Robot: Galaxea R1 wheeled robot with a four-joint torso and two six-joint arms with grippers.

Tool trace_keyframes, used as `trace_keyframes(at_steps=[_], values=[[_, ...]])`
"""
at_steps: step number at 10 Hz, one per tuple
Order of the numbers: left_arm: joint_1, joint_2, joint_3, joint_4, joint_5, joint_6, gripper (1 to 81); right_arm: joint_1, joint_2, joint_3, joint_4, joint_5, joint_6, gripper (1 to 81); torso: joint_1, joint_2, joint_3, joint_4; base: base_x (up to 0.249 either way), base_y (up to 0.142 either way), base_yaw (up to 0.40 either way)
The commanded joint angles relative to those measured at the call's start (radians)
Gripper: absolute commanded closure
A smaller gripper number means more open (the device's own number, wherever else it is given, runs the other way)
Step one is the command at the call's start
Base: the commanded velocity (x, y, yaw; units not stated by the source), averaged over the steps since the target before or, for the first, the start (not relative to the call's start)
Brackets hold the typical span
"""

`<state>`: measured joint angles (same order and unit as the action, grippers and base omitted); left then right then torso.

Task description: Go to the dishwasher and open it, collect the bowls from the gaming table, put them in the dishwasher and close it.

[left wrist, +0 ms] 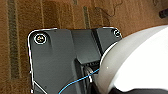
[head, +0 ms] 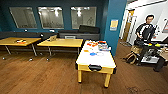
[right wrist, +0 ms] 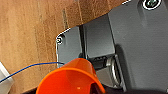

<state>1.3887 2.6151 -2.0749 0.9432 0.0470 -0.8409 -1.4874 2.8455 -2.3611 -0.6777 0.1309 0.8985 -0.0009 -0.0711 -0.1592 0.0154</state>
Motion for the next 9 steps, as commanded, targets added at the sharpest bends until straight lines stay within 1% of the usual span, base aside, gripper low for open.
trace_keyframes(at_steps=[1, 3, 9], values=[[-0.053, -0.019, 0.018, 0.014, 0.011, 0.002, 81.1, 0.046, -0.009, 0.013, -0.022, -0.027, -0.003, 81.1, 0.001, 0.000, 0.000, 0.000, -0.135, 0.000, 0.000], [-0.052, -0.018, 0.018, 0.014, 0.010, 0.002, 81.1, 0.045, -0.007, 0.007, -0.022, -0.027, -0.003, 81.1, 0.001, 0.000, 0.000, 0.000, -0.097, 0.000, 0.000], [-0.040, -0.019, 0.018, 0.011, 0.010, 0.000, 81.1, 0.040, -0.006, 0.000, -0.022, -0.027, -0.004, 81.1, 0.001, 0.000, 0.000, 0.000, 0.000, 0.000, 0.000]])
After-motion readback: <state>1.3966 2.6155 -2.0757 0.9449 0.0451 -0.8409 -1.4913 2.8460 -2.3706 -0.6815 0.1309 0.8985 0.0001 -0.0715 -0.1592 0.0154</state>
